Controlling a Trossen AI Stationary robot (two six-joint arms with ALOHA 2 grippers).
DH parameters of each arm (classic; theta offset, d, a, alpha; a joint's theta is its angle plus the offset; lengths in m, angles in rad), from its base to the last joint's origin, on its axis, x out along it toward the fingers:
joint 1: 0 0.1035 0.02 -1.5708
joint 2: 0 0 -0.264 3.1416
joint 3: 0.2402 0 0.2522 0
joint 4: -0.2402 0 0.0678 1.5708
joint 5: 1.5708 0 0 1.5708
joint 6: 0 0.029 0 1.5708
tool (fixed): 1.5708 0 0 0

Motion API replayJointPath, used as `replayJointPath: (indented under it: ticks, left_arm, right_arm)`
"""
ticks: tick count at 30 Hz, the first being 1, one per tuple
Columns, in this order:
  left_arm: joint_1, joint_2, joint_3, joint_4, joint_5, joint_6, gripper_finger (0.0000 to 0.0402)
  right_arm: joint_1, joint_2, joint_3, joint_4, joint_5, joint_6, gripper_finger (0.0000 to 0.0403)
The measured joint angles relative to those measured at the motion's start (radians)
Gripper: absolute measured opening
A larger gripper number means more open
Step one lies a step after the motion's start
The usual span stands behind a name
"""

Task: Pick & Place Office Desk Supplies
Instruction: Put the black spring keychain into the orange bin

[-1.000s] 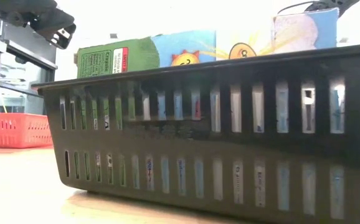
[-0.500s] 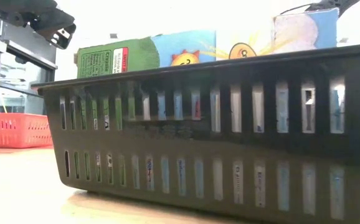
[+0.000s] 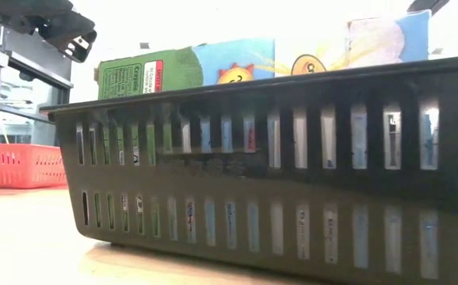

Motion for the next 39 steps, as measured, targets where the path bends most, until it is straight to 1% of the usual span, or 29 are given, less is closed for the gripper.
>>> replayJointPath:
  ticks: [10, 18, 22, 39]
  left_arm:
    - [0.000, 0.000, 0.000, 0.000, -0.003, 0.000, 0.0136]
    - [0.000, 0.000, 0.000, 0.000, -0.002, 0.000, 0.0136]
    - [0.000, 0.000, 0.000, 0.000, -0.002, 0.000, 0.0136]
    - [0.000, 0.000, 0.000, 0.001, 0.002, 0.000, 0.0136]
  right_arm:
    - [0.000, 0.040, 0.000, -0.024, 0.042, 0.010, 0.0133]
    - [0.005, 0.057, 0.000, -0.027, 0.046, 0.019, 0.0133]
    - [0.017, 0.057, 0.000, -0.030, 0.079, 0.054, 0.0133]
    - [0.048, 0.057, -0.031, -0.018, 0.086, 0.118, 0.0133]
